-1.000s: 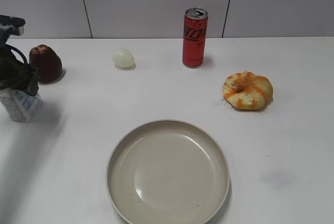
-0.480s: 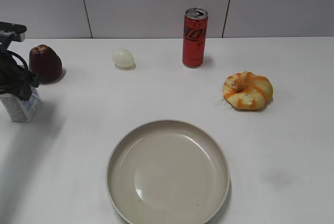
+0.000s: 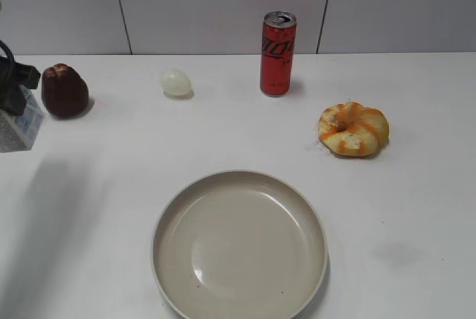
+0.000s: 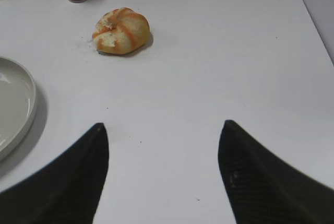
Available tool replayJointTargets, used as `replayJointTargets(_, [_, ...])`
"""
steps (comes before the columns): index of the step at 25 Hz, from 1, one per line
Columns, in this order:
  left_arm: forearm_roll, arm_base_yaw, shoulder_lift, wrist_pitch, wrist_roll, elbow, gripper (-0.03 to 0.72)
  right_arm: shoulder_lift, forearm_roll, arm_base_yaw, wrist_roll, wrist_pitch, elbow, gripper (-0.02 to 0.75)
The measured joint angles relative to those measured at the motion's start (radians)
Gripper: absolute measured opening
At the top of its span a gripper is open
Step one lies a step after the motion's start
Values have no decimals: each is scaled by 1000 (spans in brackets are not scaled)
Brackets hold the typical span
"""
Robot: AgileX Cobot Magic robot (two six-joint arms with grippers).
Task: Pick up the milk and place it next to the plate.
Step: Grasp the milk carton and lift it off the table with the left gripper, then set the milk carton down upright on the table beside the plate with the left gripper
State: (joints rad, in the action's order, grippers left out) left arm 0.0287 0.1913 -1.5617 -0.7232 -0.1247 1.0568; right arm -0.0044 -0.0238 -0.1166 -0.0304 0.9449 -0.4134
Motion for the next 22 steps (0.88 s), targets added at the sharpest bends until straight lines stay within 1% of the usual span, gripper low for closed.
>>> replayJointTargets(2, [0, 58, 93, -19, -91, -48, 295, 0, 0, 0, 0, 0, 0, 500])
replayJointTargets(5, [-1, 181, 206, -40, -218, -120, 294, 0, 0, 0, 0, 0, 0, 500])
replayJointTargets(8, [-3, 308, 261, -55, -309, -174, 292, 0, 0, 0, 0, 0, 0, 500])
replayJointTargets(11, [11, 419, 266, -69, -382, -209, 293, 0, 0, 0, 0, 0, 0, 500])
replayJointTargets(14, [55, 474, 254, -69, -481, -242, 293, 0, 0, 0, 0, 0, 0, 500])
replayJointTargets(17, [120, 506, 236, -59, -580, -279, 293, 0, 0, 0, 0, 0, 0, 500])
replayJointTargets(22, [226, 579, 199, -41, -720, -298, 293, 0, 0, 0, 0, -1, 0, 500])
